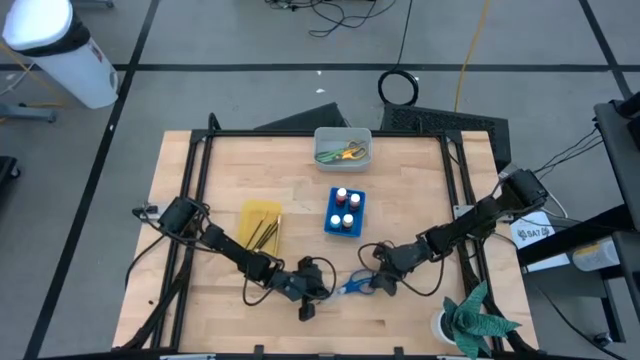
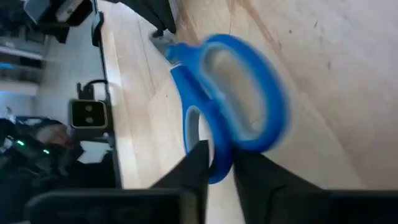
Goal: Pick & Place Paint Supplies
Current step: Put the blue scissors into the gray bin
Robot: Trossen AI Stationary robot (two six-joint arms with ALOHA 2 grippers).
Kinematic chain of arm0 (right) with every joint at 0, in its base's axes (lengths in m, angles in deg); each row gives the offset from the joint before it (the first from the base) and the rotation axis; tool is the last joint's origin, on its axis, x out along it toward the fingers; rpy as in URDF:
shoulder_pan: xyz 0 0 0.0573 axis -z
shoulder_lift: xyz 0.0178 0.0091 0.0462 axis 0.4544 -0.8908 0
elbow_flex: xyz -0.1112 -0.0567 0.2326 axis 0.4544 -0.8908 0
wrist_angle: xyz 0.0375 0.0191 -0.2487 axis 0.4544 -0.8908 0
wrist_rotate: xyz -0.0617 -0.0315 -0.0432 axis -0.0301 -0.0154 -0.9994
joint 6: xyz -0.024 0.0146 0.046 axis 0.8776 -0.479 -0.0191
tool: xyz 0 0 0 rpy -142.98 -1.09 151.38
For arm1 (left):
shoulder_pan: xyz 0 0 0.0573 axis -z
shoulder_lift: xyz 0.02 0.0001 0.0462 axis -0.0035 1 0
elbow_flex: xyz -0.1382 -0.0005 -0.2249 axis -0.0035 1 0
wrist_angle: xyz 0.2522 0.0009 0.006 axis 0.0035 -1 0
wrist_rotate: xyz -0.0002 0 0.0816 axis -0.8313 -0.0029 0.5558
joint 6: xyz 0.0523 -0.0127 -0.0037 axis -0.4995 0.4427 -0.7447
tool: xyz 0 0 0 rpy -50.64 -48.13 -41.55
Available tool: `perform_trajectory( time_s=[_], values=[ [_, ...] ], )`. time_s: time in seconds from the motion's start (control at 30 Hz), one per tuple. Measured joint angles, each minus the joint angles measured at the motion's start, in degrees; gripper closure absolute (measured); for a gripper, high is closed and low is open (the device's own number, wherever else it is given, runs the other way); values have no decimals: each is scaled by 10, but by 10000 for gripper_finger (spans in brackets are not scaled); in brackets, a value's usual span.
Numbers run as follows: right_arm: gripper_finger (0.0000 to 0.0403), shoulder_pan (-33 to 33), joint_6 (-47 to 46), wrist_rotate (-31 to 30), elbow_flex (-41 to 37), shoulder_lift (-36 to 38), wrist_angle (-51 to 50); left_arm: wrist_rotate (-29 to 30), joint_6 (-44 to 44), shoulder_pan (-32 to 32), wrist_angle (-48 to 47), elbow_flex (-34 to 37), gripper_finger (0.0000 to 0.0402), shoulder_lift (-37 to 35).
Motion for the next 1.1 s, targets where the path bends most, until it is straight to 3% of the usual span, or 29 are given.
perform_trajectory(
  time_s=[0.1,0.3,0.5,0.73,0.93,1.1],
  values=[
    [382,0,39,-1,0,-1,2,1,-1,0,2,0,396,0],
    [382,-2,78,4,-3,9,21,-10,-40,-1,27,4,381,-31],
    [382,-13,95,-3,0,66,26,-10,-107,13,3,3,390,-157],
    [382,-13,179,-63,0,177,20,21,-246,44,-20,2,384,-307],
    [382,54,323,-108,1,290,15,90,-372,54,-56,2,371,-384],
    [382,165,428,-105,2,347,4,135,-414,36,-81,1,381,-400]
  ],
)
